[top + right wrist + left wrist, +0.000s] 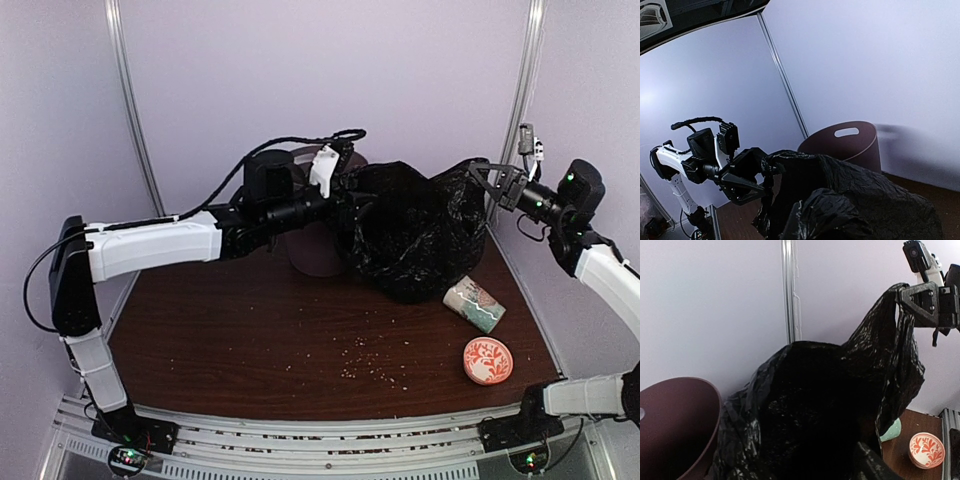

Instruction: Put the trash bags into the trash bin

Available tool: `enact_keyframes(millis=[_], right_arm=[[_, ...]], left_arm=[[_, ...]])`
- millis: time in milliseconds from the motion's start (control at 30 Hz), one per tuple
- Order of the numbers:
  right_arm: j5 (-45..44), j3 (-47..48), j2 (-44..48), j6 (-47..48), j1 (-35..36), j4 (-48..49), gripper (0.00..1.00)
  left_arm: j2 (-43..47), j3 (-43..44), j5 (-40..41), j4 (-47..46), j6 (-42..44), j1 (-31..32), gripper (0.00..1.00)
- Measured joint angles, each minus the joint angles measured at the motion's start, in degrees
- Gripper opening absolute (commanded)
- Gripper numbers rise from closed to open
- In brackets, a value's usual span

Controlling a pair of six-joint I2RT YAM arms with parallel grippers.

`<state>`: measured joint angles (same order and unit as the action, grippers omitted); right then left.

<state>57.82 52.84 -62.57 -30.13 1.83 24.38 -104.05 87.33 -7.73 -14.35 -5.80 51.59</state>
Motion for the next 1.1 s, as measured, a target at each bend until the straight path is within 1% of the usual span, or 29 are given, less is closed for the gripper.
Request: enact_keyframes(millis=[67, 133, 233, 367, 433, 533, 700, 867, 967, 1100], right_arm=[[0.31, 1.16, -0.7, -0.7, 0.57, 1.55, 0.0], [0.61, 1.27, -1.03, -1.44, 1.14, 3.48, 0.0], [0.7, 1.07, -1.66, -1.79, 1.62, 5.62, 0.0], [0.72, -0.04, -1.75, -1.79, 1.86, 6.84, 0.0], [0.85, -0.24, -1.77, -1.77, 2.08, 7.08, 0.0], [1.03, -0.26, -1.77, -1.53, 2.19, 7.06, 0.0], [1.6, -0.28, -1.77, -1.33, 2.23, 7.06, 0.0], [2.05, -0.28, -1.73, -0.24, 2.29, 6.49, 0.0], [2.4, -0.31, -1.57, 0.68, 2.32, 5.4, 0.0], [2.86, -0.31, -1.33, 1.68, 2.32, 4.57, 0.0]], left_arm=[[4.04, -4.26, 1.33, 0.55, -0.79, 0.26, 0.77], [8.83, -9.07, 3.76, 1.07, -1.22, 0.87, 0.78], [17.0, -16.28, 8.68, 2.03, -2.71, 3.61, 0.78], [24.9, -24.61, 12.76, 0.9, -8.85, 6.73, 0.77], [26.64, -29.07, 13.6, -0.72, -12.35, 7.3, 0.76], [25.68, -34.21, 14.84, -2.6, -16.85, 9.38, 0.75], [21.9, -36.81, 15.89, -5.86, -21.22, 14.78, 0.73], [20.13, -37.22, 15.89, -12.92, -23.52, 14.8, 0.7], [19.17, -37.2, 15.17, -16.68, -24.44, 14.71, 0.72], [16.9, -36.26, 14.05, -18.78, -25.86, 14.71, 0.74]])
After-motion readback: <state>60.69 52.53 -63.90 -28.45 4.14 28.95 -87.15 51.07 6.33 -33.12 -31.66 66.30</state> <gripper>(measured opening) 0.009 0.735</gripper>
